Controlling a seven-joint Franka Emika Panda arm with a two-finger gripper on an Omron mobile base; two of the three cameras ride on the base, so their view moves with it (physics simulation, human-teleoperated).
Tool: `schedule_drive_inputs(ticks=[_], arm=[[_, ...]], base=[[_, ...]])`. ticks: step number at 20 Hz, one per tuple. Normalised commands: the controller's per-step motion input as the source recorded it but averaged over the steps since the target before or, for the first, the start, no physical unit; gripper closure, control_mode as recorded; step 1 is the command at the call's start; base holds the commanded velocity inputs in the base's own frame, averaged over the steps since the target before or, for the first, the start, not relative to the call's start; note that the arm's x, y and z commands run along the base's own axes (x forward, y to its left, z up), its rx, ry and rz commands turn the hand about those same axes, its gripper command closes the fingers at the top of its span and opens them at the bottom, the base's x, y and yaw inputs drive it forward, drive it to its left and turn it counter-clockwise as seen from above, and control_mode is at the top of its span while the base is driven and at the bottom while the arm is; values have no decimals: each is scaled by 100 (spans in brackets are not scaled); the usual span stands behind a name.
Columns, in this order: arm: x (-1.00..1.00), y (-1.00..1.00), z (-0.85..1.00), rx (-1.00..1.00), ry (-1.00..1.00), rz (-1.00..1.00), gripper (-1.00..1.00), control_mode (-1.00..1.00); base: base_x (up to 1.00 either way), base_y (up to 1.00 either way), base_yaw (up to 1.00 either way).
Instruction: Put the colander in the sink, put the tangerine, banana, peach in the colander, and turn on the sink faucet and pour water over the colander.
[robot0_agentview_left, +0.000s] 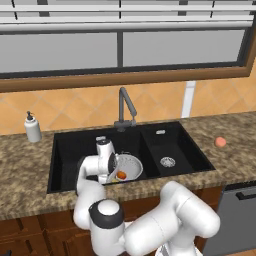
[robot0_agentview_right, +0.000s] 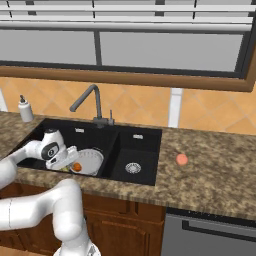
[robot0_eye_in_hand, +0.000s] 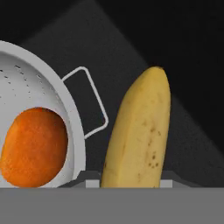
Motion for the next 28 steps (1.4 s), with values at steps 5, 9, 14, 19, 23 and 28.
schedule_drive_inputs(ticks=[5,9,14,19,23,28], arm=[[29,0,40,0,-4,-7,100,-100],[0,-26,24,0,-8,0,100,-100],[44,-39,-11,4,-7,-1,100,-100],[57,-23,-16,4,-11,0,100,-100],[37,0,-9,0,-11,0,-100,-100],[-35,2,0,0,-27,-2,-100,-100]], base=[[0,0,0],[0,0,0],[0,0,0],[0,0,0],[0,0,0],[0,0,0]])
